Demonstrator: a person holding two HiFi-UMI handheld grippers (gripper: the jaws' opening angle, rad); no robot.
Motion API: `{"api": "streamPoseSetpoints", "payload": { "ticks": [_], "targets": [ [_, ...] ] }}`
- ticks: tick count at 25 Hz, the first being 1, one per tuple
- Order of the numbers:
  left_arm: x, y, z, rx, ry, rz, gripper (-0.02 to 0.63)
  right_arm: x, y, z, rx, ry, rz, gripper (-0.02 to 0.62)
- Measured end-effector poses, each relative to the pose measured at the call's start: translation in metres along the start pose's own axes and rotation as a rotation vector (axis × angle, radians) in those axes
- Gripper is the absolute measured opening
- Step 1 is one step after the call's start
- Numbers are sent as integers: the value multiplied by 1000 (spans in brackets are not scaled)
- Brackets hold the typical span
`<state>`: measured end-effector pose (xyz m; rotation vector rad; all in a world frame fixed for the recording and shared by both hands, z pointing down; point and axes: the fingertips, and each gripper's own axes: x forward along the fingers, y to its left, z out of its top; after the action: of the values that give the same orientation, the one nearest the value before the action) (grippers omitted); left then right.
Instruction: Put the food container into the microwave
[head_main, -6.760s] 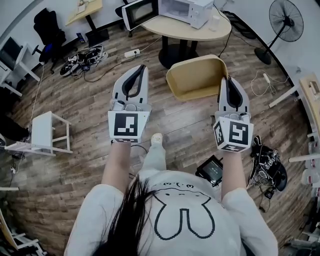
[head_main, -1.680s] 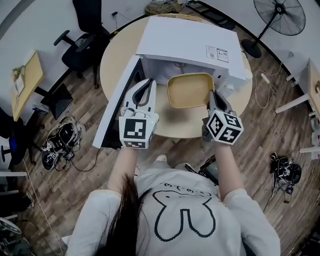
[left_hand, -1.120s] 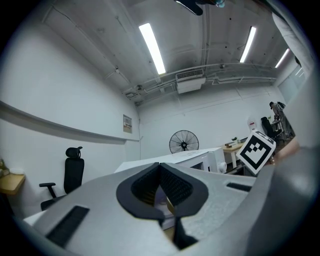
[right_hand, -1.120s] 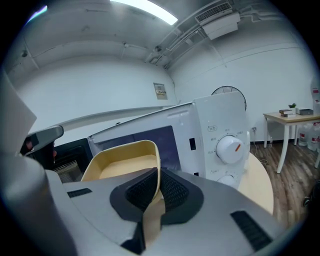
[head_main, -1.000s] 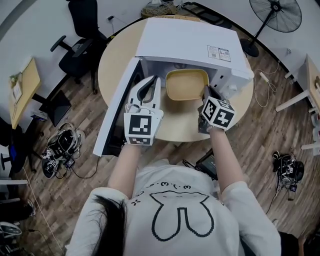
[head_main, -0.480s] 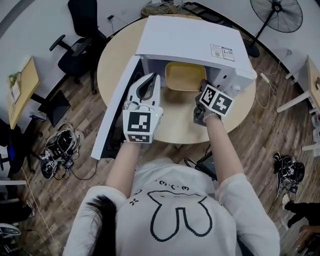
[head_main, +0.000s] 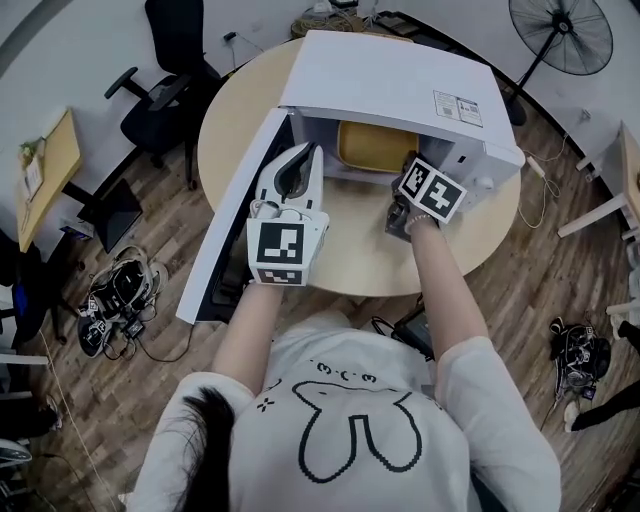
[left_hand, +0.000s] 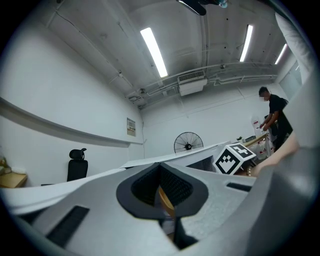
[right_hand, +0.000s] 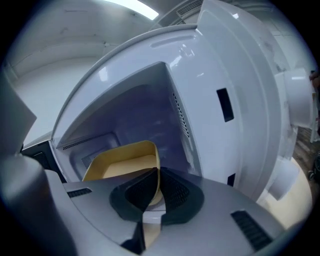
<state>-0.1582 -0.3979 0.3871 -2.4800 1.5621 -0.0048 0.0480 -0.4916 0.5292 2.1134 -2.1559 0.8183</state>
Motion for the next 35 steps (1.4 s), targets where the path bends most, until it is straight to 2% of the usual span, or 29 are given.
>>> {"api": "streamPoseSetpoints", "payload": {
  "ticks": [9, 17, 21, 35],
  "targets": [
    [0, -11, -1, 34, 5, -30, 8, 22, -1, -4, 29, 3, -46, 38],
    [-1, -16, -1, 52, 19, -60, 8, 27, 5, 5, 36, -61, -37, 41],
    [-1, -21, 1, 51, 29, -76, 8, 22, 10, 9, 23, -82, -18, 112],
    [2, -31, 29, 13, 56, -128, 8, -12, 18, 18, 18, -27, 11, 112]
  ]
}}
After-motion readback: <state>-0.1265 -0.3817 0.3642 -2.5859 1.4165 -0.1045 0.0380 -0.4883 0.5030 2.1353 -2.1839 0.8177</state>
